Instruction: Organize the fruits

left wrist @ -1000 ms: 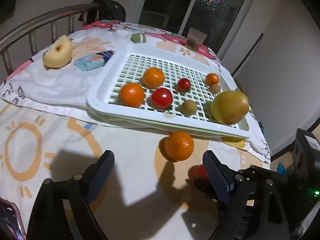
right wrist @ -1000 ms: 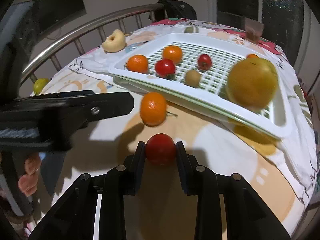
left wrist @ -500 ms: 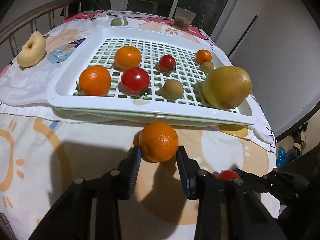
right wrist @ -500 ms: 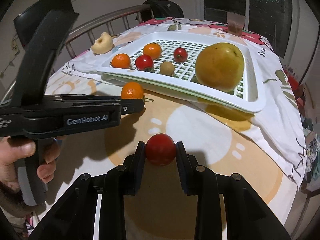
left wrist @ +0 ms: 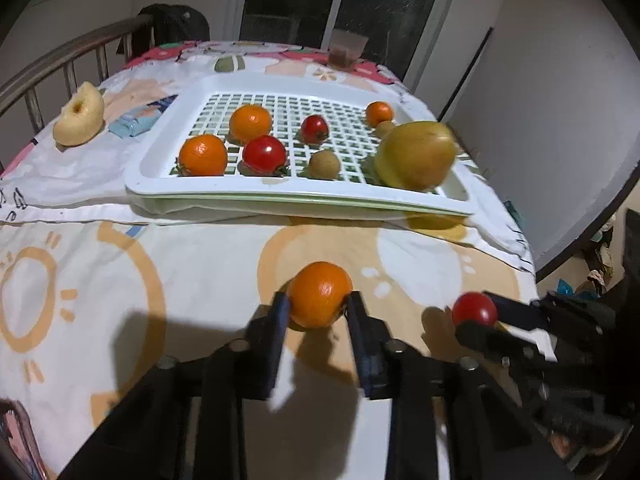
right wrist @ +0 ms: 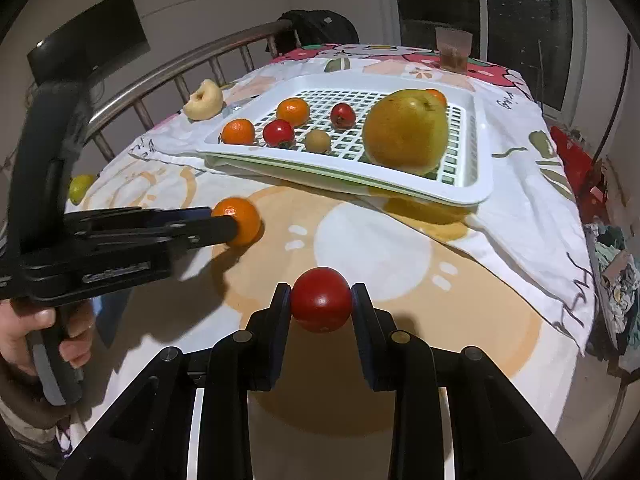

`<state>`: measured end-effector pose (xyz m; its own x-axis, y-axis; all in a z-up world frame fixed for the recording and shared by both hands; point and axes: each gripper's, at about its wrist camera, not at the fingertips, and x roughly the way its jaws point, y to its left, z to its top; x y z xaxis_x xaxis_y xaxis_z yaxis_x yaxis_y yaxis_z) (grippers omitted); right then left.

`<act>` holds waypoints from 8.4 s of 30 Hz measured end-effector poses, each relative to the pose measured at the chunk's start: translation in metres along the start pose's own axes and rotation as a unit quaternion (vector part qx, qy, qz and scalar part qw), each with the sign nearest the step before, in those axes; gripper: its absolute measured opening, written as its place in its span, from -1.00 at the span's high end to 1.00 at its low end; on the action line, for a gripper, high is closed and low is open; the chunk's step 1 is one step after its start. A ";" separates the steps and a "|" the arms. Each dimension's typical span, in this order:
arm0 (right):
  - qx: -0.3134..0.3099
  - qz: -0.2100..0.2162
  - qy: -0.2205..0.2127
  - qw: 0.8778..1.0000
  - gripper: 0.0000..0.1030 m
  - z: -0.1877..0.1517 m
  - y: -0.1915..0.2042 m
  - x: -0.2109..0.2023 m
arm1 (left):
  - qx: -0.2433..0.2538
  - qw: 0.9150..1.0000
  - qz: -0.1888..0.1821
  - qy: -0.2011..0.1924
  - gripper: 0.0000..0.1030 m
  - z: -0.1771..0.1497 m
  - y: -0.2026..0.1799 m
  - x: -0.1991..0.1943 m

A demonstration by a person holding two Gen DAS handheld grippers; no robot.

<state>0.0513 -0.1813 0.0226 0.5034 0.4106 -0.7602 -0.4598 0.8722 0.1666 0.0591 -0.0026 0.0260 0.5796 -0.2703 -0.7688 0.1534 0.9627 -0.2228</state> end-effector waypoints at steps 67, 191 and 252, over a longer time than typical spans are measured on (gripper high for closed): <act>0.018 -0.042 -0.100 0.994 0.44 0.040 -0.049 -0.115 | 0.054 0.987 0.012 -0.150 0.19 0.040 0.008 -0.145; 0.039 -0.097 -0.216 0.971 -1.00 -0.011 0.034 -0.099 | 0.004 0.980 0.098 -0.172 -0.99 -0.023 -0.001 -0.108; 0.100 -0.135 0.002 0.986 -1.00 -0.042 -0.002 0.005 | 0.043 0.990 0.131 -0.028 -0.99 -0.044 -0.001 -0.007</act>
<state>0.0239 -0.1921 -0.0077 0.5843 0.1548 -0.7967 -0.1561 0.9847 0.0768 0.0195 -0.0025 0.0050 0.6518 -0.0128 -0.7583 0.0584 0.9977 0.0333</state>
